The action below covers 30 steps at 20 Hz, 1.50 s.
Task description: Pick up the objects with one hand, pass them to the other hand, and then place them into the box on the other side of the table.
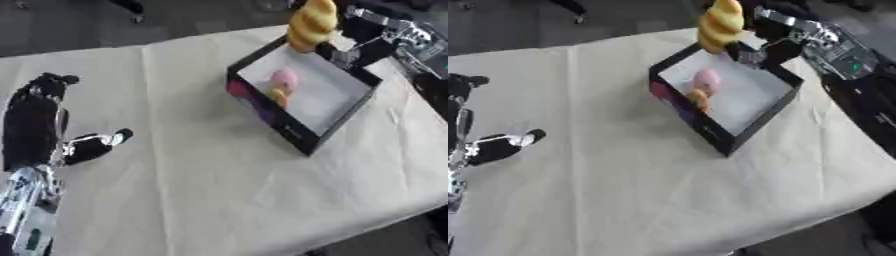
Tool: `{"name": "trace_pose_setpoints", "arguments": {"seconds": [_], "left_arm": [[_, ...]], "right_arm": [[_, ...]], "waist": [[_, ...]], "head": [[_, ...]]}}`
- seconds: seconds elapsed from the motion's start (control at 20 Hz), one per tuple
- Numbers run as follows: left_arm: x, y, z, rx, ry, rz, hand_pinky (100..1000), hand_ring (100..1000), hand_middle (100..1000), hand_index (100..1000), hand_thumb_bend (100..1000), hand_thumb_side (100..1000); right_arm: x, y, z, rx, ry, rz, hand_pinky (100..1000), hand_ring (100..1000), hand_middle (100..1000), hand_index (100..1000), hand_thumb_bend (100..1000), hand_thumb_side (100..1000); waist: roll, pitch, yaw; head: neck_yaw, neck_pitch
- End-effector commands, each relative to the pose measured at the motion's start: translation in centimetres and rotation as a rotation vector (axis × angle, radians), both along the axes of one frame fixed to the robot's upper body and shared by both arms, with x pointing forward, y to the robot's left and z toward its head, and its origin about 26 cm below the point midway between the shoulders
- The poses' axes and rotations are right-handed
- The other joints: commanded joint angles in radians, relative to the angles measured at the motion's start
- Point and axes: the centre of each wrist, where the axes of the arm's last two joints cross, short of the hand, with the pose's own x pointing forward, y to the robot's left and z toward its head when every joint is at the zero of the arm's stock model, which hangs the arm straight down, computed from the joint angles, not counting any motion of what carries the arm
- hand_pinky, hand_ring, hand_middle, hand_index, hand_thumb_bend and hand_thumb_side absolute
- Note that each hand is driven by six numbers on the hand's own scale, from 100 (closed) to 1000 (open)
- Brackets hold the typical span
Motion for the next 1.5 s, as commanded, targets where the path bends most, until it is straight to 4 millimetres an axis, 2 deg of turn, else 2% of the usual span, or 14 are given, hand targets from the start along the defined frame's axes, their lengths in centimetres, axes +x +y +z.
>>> {"name": "trace_pose_setpoints", "arguments": {"seconds": [0.05,0.1,0.35,0.5,0.55,0.65,0.7,0.75,0.95,1.1,1.15,1.2,1.3,1.5], "left_arm": [[0.1,0.3,0.8,0.007,-0.031,0.004,810,760,664,771,927,397],[0.1,0.3,0.8,0.007,-0.031,0.005,810,760,663,770,928,398],[0.1,0.4,0.8,0.005,-0.03,0.008,810,760,662,770,928,400],[0.2,0.5,0.8,0.005,-0.03,0.01,810,761,662,769,929,399],[0.2,0.5,0.8,0.006,-0.03,0.011,810,761,662,769,929,399],[0.2,0.6,0.9,0.005,-0.031,0.015,810,761,662,769,929,399],[0.3,0.7,0.9,0.004,-0.032,0.018,810,761,662,769,929,399],[0.3,0.7,1.0,0.004,-0.034,0.021,810,761,662,769,930,399],[0.3,0.8,1.0,0.003,-0.035,0.023,810,761,662,769,930,400],[0.3,0.7,1.0,0.002,-0.035,0.021,811,761,662,769,930,401],[0.3,0.7,1.1,0.003,-0.034,0.02,811,761,662,769,930,401],[0.3,0.7,1.1,0.003,-0.034,0.019,811,761,662,769,931,401],[0.3,0.6,1.1,0.003,-0.033,0.017,811,761,662,768,931,402],[0.3,0.7,1.1,0.003,-0.033,0.017,810,760,661,768,931,401]], "right_arm": [[-0.3,-0.8,2.0,-0.372,-0.145,0.292,1000,1000,1000,1000,100,208],[-0.3,-0.9,2.1,-0.379,-0.147,0.286,1000,1000,1000,1000,100,100],[-0.3,-1.3,3.1,-0.383,-0.18,0.261,1000,1000,1000,1000,100,100],[-0.4,-1.3,3.5,-0.386,-0.194,0.255,1000,1000,1000,1000,100,249],[-0.4,-1.2,3.6,-0.391,-0.2,0.254,1000,1000,1000,1000,100,103],[-0.5,-1.2,3.9,-0.411,-0.205,0.248,1000,1000,1000,1000,224,107],[-0.6,-1.5,3.9,-0.414,-0.207,0.229,1000,1000,1000,1000,212,561],[-0.7,-2.0,3.9,-0.414,-0.209,0.2,1000,1000,1000,1000,100,587],[-0.6,-2.1,3.9,-0.415,-0.253,0.128,1000,1000,1000,1000,100,436],[-0.7,-1.8,3.2,-0.402,-0.274,0.099,1000,1000,1000,1000,100,489],[-0.6,-1.8,2.7,-0.386,-0.269,0.094,1000,1000,1000,1000,100,244],[-0.6,-1.6,2.0,-0.362,-0.259,0.101,1000,1000,1000,1000,100,200],[-0.5,-0.5,1.2,-0.352,-0.221,0.164,1000,1000,1000,1000,100,417],[-0.5,-0.7,1.0,-0.368,-0.151,0.24,1000,1000,1000,1000,100,409]], "waist": [[-0.003,-0.033,0.0],[-0.003,-0.034,0.0],[-0.002,-0.034,-0.002],[-0.002,-0.033,-0.002],[-0.002,-0.033,-0.002],[-0.002,-0.033,-0.002],[-0.001,-0.033,-0.002],[-0.001,-0.033,-0.002],[-0.001,-0.032,-0.003],[-0.001,-0.03,-0.002],[-0.001,-0.03,-0.001],[-0.001,-0.03,0.0],[-0.001,-0.03,0.003],[-0.001,-0.03,0.002]], "head": [[-0.003,-0.003],[-0.003,-0.003],[-0.003,-0.003],[-0.003,-0.003],[-0.003,-0.003],[-0.003,-0.003],[-0.003,-0.003],[-0.004,-0.003],[-0.006,-0.003],[-0.006,-0.003],[-0.009,-0.003],[-0.011,-0.003],[-0.014,-0.003],[-0.011,-0.003]]}}
